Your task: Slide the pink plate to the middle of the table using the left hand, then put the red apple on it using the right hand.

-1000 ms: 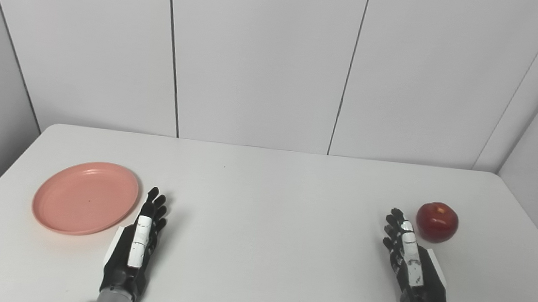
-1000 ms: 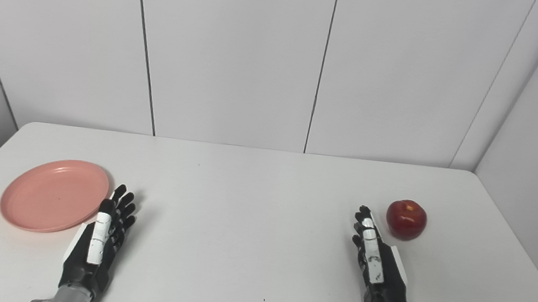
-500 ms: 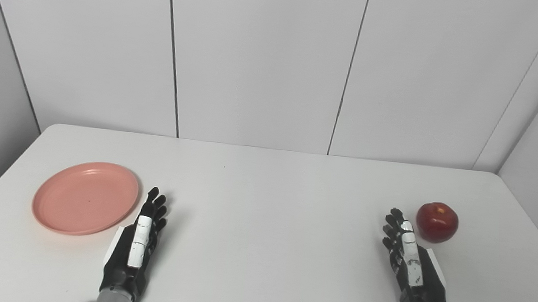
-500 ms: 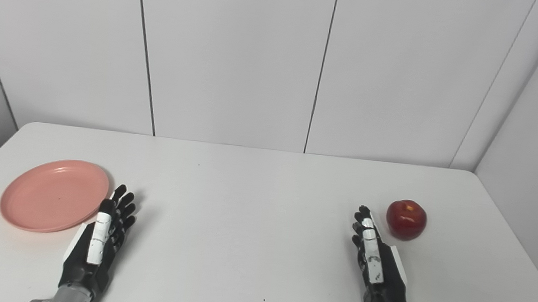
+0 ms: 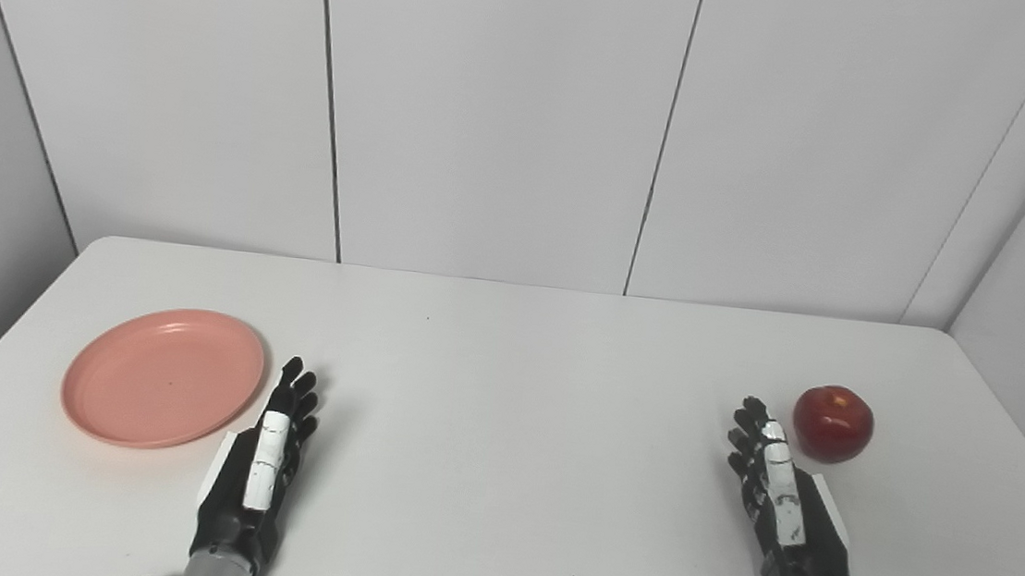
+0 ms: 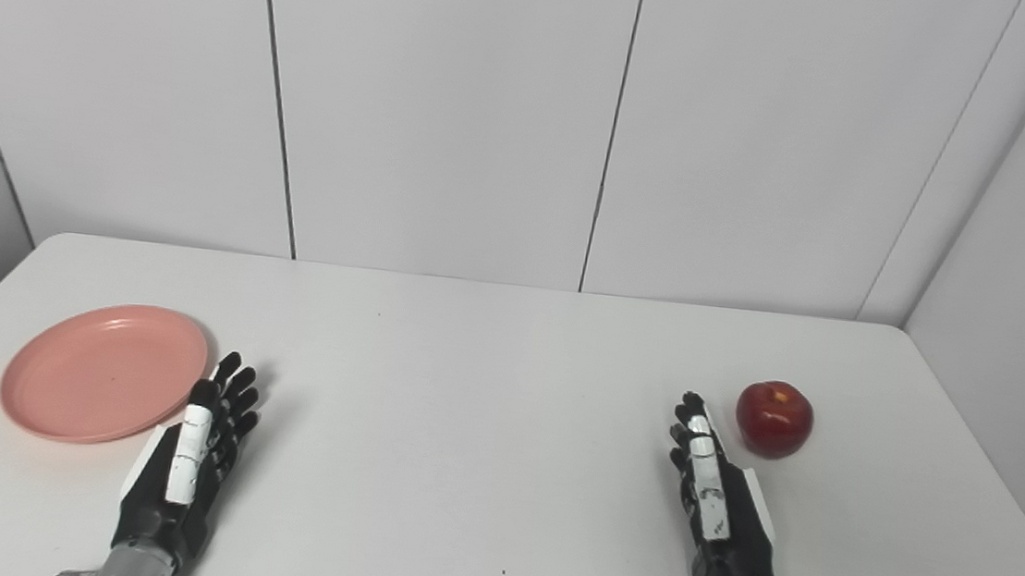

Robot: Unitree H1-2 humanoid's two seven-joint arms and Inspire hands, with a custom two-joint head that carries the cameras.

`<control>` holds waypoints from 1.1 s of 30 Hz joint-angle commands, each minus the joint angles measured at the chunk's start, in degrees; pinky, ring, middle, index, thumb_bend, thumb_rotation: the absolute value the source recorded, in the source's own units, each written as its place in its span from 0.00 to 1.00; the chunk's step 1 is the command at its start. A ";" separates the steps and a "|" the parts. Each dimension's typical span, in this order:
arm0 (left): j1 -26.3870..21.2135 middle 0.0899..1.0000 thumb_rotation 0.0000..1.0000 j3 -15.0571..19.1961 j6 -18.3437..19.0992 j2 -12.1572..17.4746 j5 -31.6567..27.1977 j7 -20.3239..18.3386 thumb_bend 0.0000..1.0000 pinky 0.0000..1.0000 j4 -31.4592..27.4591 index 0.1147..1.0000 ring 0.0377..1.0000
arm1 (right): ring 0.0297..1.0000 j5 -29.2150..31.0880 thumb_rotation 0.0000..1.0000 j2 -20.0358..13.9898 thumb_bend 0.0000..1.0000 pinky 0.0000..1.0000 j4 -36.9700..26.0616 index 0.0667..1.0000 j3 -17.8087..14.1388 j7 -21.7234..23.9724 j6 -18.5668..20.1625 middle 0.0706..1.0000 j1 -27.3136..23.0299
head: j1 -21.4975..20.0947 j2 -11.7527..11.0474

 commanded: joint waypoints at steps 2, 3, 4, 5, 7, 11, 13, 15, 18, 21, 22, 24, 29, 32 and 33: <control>-1.00 1.00 1.00 -0.46 0.80 -0.04 0.07 -0.53 0.89 1.00 0.26 1.00 1.00 | 0.98 0.07 1.00 0.04 0.86 1.00 -0.01 0.97 0.74 0.94 0.71 0.97 -1.46 | 0.05 -0.16; -1.01 1.00 1.00 -0.48 0.70 0.02 0.02 -0.64 0.89 1.00 0.34 1.00 1.00 | 0.98 0.08 1.00 0.01 0.86 1.00 0.07 0.97 0.74 0.99 0.55 0.97 -1.46 | 0.05 -0.16; -0.99 1.00 1.00 -0.47 0.55 0.02 -0.04 -0.70 0.89 1.00 0.41 1.00 1.00 | 0.98 0.19 1.00 0.06 0.86 1.00 0.08 0.97 0.67 0.97 0.51 0.97 -1.43 | 0.04 -0.16; -0.95 1.00 1.00 -0.47 0.45 0.02 -0.05 -0.71 0.89 1.00 0.42 1.00 1.00 | 0.98 0.21 1.00 0.10 0.86 1.00 0.04 0.96 0.62 0.90 0.56 0.97 -1.40 | 0.04 -0.16; -0.81 1.00 1.00 -0.51 0.37 -0.01 0.02 -0.67 0.89 1.00 0.31 1.00 1.00 | 0.97 0.11 1.00 0.11 0.86 1.00 -0.18 0.96 0.62 0.78 0.72 0.97 -1.26 | 0.21 0.21; -0.54 1.00 1.00 -0.60 0.54 -0.03 0.26 -0.51 0.90 1.00 -0.08 1.00 1.00 | 0.98 0.00 1.00 -0.17 0.86 1.00 -0.32 0.97 0.78 1.06 0.52 0.97 -1.06 | 0.18 0.29; -0.48 1.00 1.00 -0.56 0.78 -0.09 0.18 -0.47 0.90 1.00 -0.22 1.00 1.00 | 0.98 0.10 1.00 -0.12 0.86 1.00 -0.46 0.96 0.72 0.98 0.72 0.97 -1.04 | 0.18 0.29; -0.47 1.00 1.00 -0.56 0.89 -0.12 0.20 -0.43 0.90 1.00 -0.31 1.00 1.00 | 0.98 0.07 1.00 -0.10 0.87 1.00 -0.41 0.96 0.73 0.94 0.81 0.97 -1.10 | 0.18 0.29; -0.29 1.00 1.00 -0.65 0.98 -0.30 0.31 -0.30 0.89 1.00 -0.57 1.00 1.00 | 0.97 0.04 1.00 -0.16 0.86 1.00 -0.55 0.96 0.69 0.90 0.85 0.97 -0.97 | 0.86 0.29; -0.08 1.00 1.00 -0.79 0.76 -0.60 0.43 -0.18 0.89 1.00 -0.54 1.00 1.00 | 0.97 0.32 1.00 -0.41 0.86 1.00 -0.59 0.96 0.56 1.18 0.81 0.97 -0.73 | 1.78 0.07; 0.05 1.00 1.00 -0.94 0.65 -0.78 0.54 -0.13 0.90 1.00 -0.53 1.00 1.00 | 0.98 0.61 1.00 -0.64 0.86 1.00 -0.57 0.97 0.45 1.48 0.72 0.97 -0.58 | 3.32 -0.26; 0.19 1.00 1.00 -1.18 0.55 -1.10 0.70 -0.02 0.90 1.00 -0.44 1.00 1.00 | 0.98 1.06 1.00 -1.12 0.86 1.00 -0.38 0.98 0.31 2.01 0.40 0.98 -0.39 | 4.47 -0.34; -0.51 1.00 0.99 -2.27 -0.22 -2.55 1.86 0.78 0.90 1.00 1.00 1.00 1.00 | 0.99 2.58 1.00 -2.54 0.88 1.00 2.67 0.98 -0.87 3.43 -1.04 0.98 -1.06 | 9.94 -2.55; -0.95 1.00 0.99 -3.02 -1.03 -3.31 2.97 1.30 0.90 1.00 2.31 1.00 1.00 | 1.00 3.69 1.00 -3.33 0.88 1.00 4.89 0.98 -1.60 4.76 -2.84 0.99 -1.39 | 11.41 -3.36; -0.99 1.00 1.00 -3.28 -1.40 -3.49 3.35 1.50 0.90 1.00 2.67 1.00 1.00 | 1.00 3.97 1.00 -3.56 0.87 1.00 5.51 0.98 -1.82 5.17 -3.43 0.99 -1.42 | 12.38 -3.93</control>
